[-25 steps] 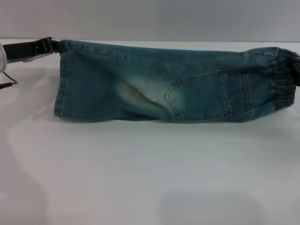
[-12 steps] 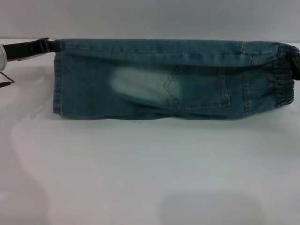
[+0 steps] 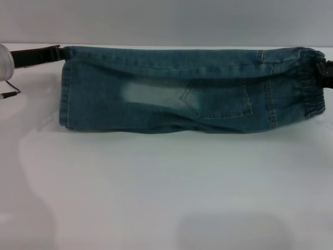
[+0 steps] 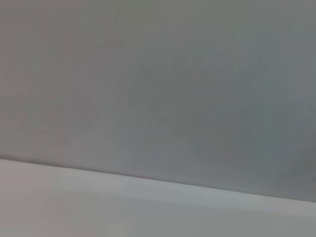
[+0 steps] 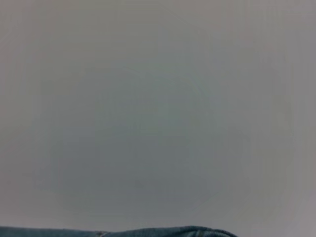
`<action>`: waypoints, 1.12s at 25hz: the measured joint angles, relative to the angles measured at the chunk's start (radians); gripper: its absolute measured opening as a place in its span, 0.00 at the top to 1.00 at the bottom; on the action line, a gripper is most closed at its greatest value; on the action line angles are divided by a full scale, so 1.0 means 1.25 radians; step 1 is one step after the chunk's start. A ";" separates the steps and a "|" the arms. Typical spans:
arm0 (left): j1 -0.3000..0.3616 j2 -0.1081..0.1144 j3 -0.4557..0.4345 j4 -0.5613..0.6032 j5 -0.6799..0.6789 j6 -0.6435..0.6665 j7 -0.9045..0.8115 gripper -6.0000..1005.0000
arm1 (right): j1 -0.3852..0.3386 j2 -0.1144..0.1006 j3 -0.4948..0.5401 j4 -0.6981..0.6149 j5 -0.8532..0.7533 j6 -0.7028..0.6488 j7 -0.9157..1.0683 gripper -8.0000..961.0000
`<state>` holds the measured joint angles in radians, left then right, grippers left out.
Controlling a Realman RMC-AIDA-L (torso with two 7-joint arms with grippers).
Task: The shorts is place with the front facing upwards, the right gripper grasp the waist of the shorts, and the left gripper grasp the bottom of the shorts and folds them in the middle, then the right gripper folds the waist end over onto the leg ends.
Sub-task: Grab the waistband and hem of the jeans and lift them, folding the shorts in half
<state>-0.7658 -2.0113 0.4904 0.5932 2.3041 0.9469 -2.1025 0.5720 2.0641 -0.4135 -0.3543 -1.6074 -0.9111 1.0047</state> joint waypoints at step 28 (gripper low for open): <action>0.015 -0.034 0.007 0.009 -0.136 -0.061 0.174 0.50 | 0.019 0.003 -0.009 0.001 0.014 0.025 -0.004 0.46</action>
<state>-0.7474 -2.0544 0.4985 0.6038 2.1337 0.8710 -1.8852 0.5961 2.0679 -0.4252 -0.3530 -1.5896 -0.8800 0.9994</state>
